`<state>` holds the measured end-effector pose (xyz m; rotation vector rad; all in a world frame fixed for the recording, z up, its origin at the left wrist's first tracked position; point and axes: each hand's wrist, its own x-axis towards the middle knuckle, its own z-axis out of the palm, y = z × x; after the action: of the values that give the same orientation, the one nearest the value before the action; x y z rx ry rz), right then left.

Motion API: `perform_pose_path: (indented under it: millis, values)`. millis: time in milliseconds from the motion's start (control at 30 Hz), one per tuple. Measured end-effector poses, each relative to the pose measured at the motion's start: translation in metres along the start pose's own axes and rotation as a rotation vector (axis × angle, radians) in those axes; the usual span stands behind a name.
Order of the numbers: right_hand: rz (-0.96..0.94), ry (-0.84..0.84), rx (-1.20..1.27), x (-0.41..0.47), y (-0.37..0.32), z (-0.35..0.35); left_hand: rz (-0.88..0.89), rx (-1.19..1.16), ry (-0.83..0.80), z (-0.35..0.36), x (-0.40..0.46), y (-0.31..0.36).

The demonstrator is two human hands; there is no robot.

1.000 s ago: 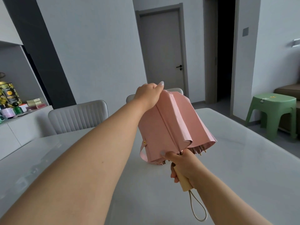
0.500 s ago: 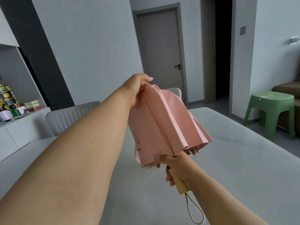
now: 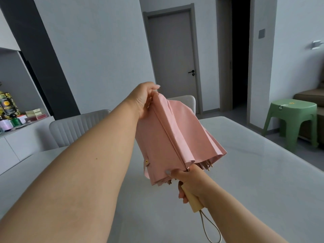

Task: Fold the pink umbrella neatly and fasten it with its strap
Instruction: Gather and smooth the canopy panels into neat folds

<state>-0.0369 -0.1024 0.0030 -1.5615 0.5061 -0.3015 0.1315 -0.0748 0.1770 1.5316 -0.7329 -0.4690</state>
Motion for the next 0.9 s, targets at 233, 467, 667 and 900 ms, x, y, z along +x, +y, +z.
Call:
perform_pose_path:
  millis: [233, 467, 667, 900]
  values:
    - [-0.006, 0.007, -0.01, 0.001, 0.001, 0.0, 0.073, -0.294, 0.007, -0.005, 0.003, 0.005]
    - [-0.007, 0.015, -0.027, 0.004, 0.004, -0.001, -0.048, 0.47, 0.135, 0.01, -0.008, 0.003]
    - [0.01, 0.023, -0.018, 0.004, 0.004, -0.002, -0.046, 0.19, 0.271, 0.007, -0.005, 0.002]
    - [0.006, 0.039, 0.016, 0.007, 0.006, -0.004, 0.175, 0.494, 0.191, 0.02, -0.019, -0.016]
